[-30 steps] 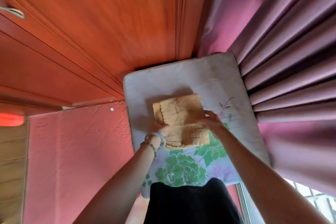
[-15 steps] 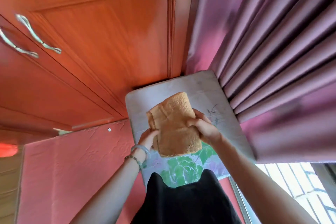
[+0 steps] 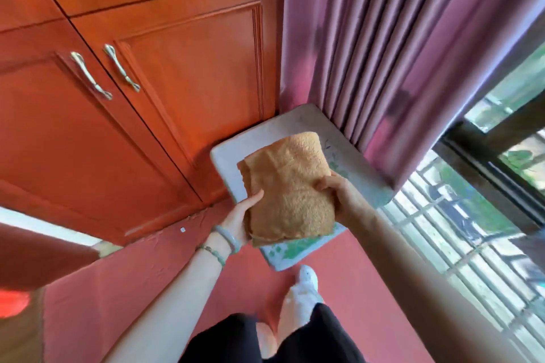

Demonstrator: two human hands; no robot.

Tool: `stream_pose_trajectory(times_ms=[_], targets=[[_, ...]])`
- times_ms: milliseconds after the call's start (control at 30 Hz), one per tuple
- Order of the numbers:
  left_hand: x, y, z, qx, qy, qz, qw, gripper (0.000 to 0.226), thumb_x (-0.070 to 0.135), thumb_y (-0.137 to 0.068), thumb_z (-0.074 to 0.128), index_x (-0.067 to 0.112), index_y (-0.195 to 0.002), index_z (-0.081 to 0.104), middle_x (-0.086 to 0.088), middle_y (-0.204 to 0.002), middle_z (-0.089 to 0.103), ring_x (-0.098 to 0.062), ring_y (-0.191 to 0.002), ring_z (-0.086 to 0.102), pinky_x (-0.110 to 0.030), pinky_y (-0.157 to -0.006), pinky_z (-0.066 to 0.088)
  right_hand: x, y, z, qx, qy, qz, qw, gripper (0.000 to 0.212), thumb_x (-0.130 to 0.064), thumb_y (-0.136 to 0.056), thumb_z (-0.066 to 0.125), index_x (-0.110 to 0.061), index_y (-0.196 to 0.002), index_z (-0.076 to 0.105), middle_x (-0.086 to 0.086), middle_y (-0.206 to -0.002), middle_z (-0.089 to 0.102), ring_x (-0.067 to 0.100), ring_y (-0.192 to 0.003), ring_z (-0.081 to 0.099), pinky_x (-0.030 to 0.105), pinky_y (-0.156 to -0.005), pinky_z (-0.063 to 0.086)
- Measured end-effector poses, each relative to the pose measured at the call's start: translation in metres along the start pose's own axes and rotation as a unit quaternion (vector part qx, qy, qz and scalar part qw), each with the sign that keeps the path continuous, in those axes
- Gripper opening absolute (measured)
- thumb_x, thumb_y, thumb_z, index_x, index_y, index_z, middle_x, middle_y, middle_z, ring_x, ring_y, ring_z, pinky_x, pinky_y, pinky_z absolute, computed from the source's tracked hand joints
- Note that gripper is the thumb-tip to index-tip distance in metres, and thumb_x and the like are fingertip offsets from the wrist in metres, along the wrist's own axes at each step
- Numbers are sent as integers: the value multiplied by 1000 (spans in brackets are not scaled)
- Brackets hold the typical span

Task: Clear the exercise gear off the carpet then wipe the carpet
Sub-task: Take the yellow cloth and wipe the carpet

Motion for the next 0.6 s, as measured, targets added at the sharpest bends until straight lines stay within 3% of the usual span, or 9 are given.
stream_pose_trajectory(times_ms=[67,167,233,300,367,400,500,600], targets=[[-10,18,1,-11,-31,-12,999,32,35,-83,63,13,-105,68,-9,-106,70,-24,-97,67,-41,-92,50,8,31,-1,20,-15,-1,1000,61,-5,-53,50,-6,-114,59,16,-95,68,30,-86,67,39,-74,57],[-29,35,6,1,-87,-14,996,46,43,-87,57,11,-121,58,-7,-114,65,-25,-106,61,-43,-99,46,17,77,1,33,-36,-3,999,54,-5,-57,45,-3,-109,60,14,-85,72,27,-78,70,33,-64,57],[-48,49,16,6,-124,14,992,41,42,-92,49,13,-121,55,-4,-111,63,-22,-101,62,-41,-93,51,21,107,1,37,-46,-15,998,50,-5,-58,44,-3,-105,61,13,-83,72,27,-76,70,32,-63,57],[-69,70,32,5,-148,27,989,33,36,-95,44,12,-114,55,-2,-100,61,-18,-88,61,-31,-75,55,26,134,-1,42,-43,-26,998,50,-6,-57,45,-1,-104,60,14,-82,71,27,-75,70,33,-65,58],[-85,90,45,2,-158,34,987,37,34,-98,36,9,-120,52,-1,-88,57,-16,-77,56,-29,-64,51,32,161,-5,46,-41,-33,998,47,-7,-57,43,3,-101,58,16,-78,69,28,-71,69,33,-63,58],[-95,95,48,-17,-145,27,989,46,41,-98,35,7,-126,49,-4,-91,59,-19,-80,58,-33,-69,51,36,174,-8,45,-43,-37,997,46,-8,-58,42,5,-100,58,17,-79,68,29,-71,68,34,-63,58],[-123,119,63,-113,-99,26,988,79,70,-76,43,13,-129,53,-16,-124,60,-35,-114,57,-48,-99,44,54,215,-24,63,-43,-57,995,54,-11,-56,48,3,-107,54,21,-93,61,33,-81,64,38,-70,56],[-159,142,65,-137,-140,50,979,96,79,-48,65,19,-122,58,-11,-122,63,-28,-112,60,-43,-93,50,81,266,-48,92,-14,-70,993,61,-16,-58,56,-1,-117,51,24,-110,53,37,-95,56,41,-77,54]])
Point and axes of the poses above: each hand's wrist, its own y-axis away from the middle knuckle, its own z-axis out of the palm, x = y × z, the point moved 2 cm from there along -y, towards the middle knuckle
